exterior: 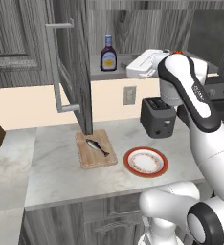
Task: Pick the fish from the plate and place it on the cutting board. Then pick the condiment bottle from the cabinet and place it next to the cutting board.
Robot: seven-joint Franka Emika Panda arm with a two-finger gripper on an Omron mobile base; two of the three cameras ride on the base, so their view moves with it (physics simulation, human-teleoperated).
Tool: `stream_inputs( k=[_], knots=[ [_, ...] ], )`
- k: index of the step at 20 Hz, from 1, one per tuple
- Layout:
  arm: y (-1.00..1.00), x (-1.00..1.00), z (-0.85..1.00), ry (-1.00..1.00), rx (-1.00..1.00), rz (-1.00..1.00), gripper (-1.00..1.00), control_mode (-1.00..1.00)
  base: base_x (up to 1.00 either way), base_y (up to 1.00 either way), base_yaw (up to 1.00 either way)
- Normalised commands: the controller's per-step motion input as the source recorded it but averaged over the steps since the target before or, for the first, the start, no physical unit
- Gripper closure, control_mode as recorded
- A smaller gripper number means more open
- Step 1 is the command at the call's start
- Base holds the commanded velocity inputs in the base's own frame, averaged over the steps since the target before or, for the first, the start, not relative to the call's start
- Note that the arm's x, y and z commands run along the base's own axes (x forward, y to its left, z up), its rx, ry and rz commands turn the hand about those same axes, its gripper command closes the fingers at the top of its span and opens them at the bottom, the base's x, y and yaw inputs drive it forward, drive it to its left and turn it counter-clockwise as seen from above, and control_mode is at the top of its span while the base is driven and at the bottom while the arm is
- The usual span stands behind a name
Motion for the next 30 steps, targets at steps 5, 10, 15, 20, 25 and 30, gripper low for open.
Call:
stream_inputs(
  k=[5,10,15,20,25,30],
  knots=[
    [0.0,0.16,0.08,0.0,0.0,0.0,-1.0,-1.0,0.0,0.0,0.0],
    [0.0,0.12,0.08,0.0,0.01,0.0,-1.0,-1.0,0.0,0.0,0.0],
    [0.0,0.1,0.1,0.0,0.01,0.0,-1.0,-1.0,0.0,0.0,0.0],
    [0.0,0.03,0.12,0.0,0.01,0.0,-1.0,-1.0,0.0,0.0,0.0],
    [0.0,0.02,0.04,0.0,0.01,0.0,-1.0,-1.0,0.0,0.0,0.0],
    [0.0,0.02,0.0,0.0,0.01,0.0,-1.0,-1.0,0.0,0.0,0.0]
  ],
)
